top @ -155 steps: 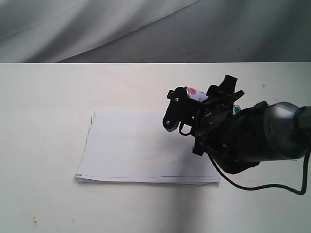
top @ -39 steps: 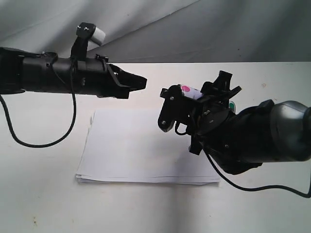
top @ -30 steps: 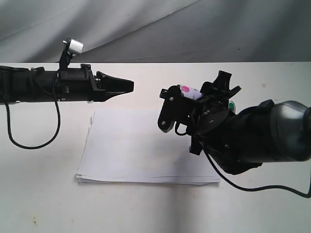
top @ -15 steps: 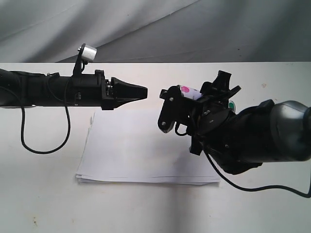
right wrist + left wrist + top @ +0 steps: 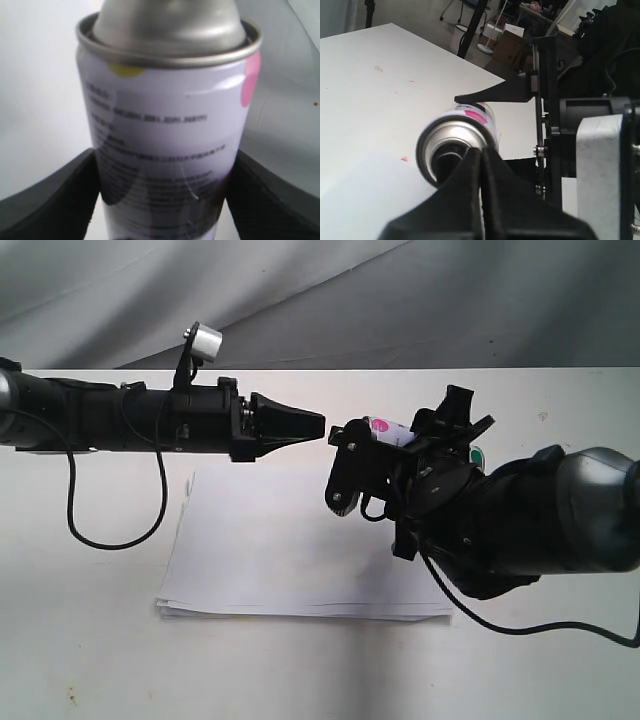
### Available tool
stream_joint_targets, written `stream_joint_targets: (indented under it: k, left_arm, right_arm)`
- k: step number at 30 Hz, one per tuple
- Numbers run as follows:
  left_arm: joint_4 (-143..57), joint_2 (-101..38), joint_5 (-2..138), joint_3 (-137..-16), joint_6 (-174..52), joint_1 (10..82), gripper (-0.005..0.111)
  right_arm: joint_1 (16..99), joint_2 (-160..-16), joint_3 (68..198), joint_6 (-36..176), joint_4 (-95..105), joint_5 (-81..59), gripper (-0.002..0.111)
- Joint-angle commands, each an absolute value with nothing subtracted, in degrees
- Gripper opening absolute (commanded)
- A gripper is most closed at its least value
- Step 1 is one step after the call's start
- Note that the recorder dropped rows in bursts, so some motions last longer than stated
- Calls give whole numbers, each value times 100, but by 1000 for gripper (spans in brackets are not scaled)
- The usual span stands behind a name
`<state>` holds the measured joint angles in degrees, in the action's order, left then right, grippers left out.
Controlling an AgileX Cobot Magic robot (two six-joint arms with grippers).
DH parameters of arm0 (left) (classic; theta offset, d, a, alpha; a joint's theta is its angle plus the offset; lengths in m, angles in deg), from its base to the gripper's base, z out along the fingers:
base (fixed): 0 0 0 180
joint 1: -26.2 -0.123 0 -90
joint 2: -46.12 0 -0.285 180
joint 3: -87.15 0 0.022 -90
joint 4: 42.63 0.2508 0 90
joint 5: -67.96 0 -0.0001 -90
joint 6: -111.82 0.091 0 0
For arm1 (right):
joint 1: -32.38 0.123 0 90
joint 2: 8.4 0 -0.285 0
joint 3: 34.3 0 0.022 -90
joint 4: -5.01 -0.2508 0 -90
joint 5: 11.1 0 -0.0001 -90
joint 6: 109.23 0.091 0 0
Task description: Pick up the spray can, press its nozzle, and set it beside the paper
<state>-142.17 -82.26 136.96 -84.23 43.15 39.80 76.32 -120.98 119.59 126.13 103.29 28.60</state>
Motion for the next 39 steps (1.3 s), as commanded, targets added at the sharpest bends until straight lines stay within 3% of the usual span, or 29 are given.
stream_joint_targets:
  k: [1,39]
  left_arm:
    - [-14258,-8230,13454,-8484,4429,4008,0]
    - [-14258,-8395,13207,-8730,4425,4281,0]
  right_arm:
    - [7640,-11994,11993,12603,10495,3011,0]
    - [7640,-11994,11993,12458,10495,3011,0]
